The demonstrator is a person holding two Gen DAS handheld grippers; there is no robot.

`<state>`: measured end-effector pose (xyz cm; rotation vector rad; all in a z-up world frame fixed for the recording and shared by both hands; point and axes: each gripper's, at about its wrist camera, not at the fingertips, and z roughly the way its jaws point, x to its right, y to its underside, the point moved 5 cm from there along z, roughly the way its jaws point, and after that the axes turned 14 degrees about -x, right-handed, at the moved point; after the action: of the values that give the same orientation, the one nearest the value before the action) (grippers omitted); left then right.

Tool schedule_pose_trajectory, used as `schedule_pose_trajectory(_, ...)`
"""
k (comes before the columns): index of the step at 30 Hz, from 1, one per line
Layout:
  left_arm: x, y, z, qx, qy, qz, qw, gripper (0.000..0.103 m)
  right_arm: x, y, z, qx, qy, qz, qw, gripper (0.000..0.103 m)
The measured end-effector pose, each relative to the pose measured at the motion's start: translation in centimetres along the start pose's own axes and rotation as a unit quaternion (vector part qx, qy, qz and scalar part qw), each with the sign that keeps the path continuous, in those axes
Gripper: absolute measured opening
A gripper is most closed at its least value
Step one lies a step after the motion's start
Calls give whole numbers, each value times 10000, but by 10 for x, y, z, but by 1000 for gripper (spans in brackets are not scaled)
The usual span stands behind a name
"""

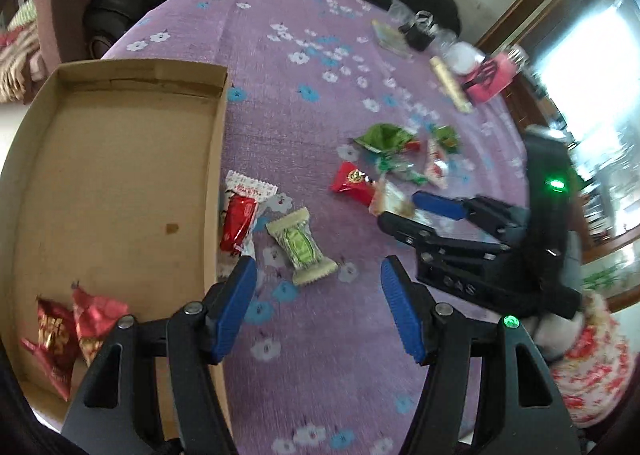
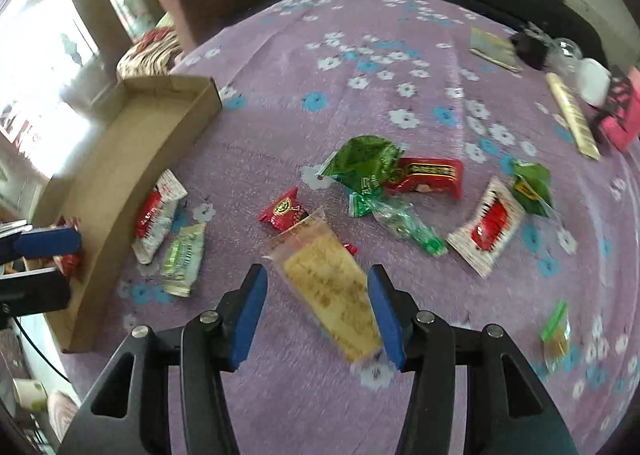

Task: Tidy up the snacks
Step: 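Grasp the green-wrapped candy with the left tool while the right grasps the cake bar, then carry the green candy and cake bar into the box and release both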

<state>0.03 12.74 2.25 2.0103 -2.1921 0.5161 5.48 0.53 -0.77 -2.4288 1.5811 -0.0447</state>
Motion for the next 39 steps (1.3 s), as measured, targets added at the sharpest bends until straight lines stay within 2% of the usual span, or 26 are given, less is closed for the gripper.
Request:
schedule_pose_trajectory(6, 16, -14, 36, -234, -372, 152, 9989, 66, 12, 7, 5, -14, -241, 4, 9997, 51)
schedule_pose_trajectory(9, 18, -16, 49, -342, -394, 128, 9986, 66, 20, 12, 4, -44, -299, 65, 9995, 44)
schedule_pose_trajectory(11, 18, -17, 56, -413, -417, 120, 9982, 62, 26, 18, 4, -79, -466, 194, 9987, 39)
schedule_pose_trajectory(13, 17, -17, 63, -519, -368, 89, 9979, 36, 31, 22, 3, -101, -549, 294, 9980, 36)
schedule_pose_trajectory(14, 16, -17, 62, -447, -415, 100, 9981, 34, 33, 25, 3, -120, -607, 346, 9975, 35)
schedule_pose_trajectory(15, 17, -17, 62, -453, -356, 106, 9983, 25, 36, 28, 2, -132, -668, 392, 9969, 34)
schedule_pose_trajectory(16, 17, -15, 62, -487, -239, 71, 9985, 22, 37, 30, 1, -130, -697, 419, 9966, 34)
schedule_pose_trajectory(19, 21, -13, 60, -413, -249, 111, 9988, 20, 41, 37, -3, -130, -768, 496, 9957, 33)
schedule_pose_trajectory(26, 28, -9, 40, -180, -9, 129, 9998, 20, 46, 46, -15, -103, -924, 738, 9929, 33)
schedule_pose_trajectory(31, 18, 0, 12, 91, 108, 15, 9999, 20, 31, 45, -29, 0, -1102, 763, 9910, 33)
schedule_pose_trajectory(33, 4, 6, -7, 230, 169, -127, 9995, 20, 19, 41, -36, 42, -1196, 714, 9902, 33)
schedule_pose_trajectory(36, -25, 10, -35, 474, 31, -376, 9982, 20, -8, 29, -45, 100, -1425, 598, 9879, 33)
schedule_pose_trajectory(39, -65, 13, -62, 721, -371, -630, 9947, 20, -46, 10, -52, 114, -1788, 414, 9830, 33)
